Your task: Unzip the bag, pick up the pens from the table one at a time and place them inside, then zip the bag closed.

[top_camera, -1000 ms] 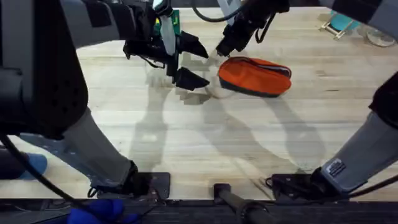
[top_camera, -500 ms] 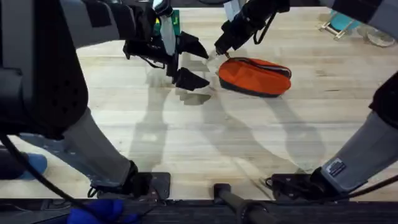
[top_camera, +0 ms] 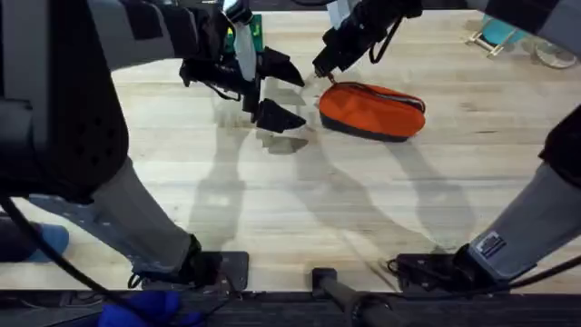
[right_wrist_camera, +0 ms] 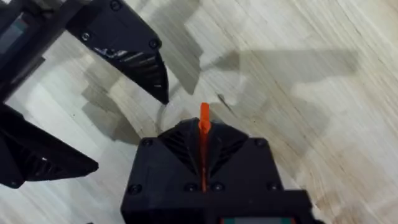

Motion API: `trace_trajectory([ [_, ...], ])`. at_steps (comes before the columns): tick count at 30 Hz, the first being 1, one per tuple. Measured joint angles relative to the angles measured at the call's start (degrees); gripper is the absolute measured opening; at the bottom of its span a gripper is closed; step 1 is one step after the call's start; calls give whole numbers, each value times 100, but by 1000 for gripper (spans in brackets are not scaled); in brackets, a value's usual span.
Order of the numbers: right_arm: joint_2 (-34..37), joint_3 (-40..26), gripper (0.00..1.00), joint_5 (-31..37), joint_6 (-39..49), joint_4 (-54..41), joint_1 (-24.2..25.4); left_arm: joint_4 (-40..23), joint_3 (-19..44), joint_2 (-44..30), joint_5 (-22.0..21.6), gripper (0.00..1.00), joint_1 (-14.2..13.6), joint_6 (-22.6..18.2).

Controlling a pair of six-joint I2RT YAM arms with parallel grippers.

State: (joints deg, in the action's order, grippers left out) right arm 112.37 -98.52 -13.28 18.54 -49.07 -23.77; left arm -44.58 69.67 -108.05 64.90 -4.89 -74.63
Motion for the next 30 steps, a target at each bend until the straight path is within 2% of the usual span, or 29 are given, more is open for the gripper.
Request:
trace_trajectory([
  [21,-139,0,33,2,233,-97,0,77,0,-7,-11,997,0,0],
  [30,-139,0,33,2,233,-93,0,340,0,-466,-17,997,0,0],
])
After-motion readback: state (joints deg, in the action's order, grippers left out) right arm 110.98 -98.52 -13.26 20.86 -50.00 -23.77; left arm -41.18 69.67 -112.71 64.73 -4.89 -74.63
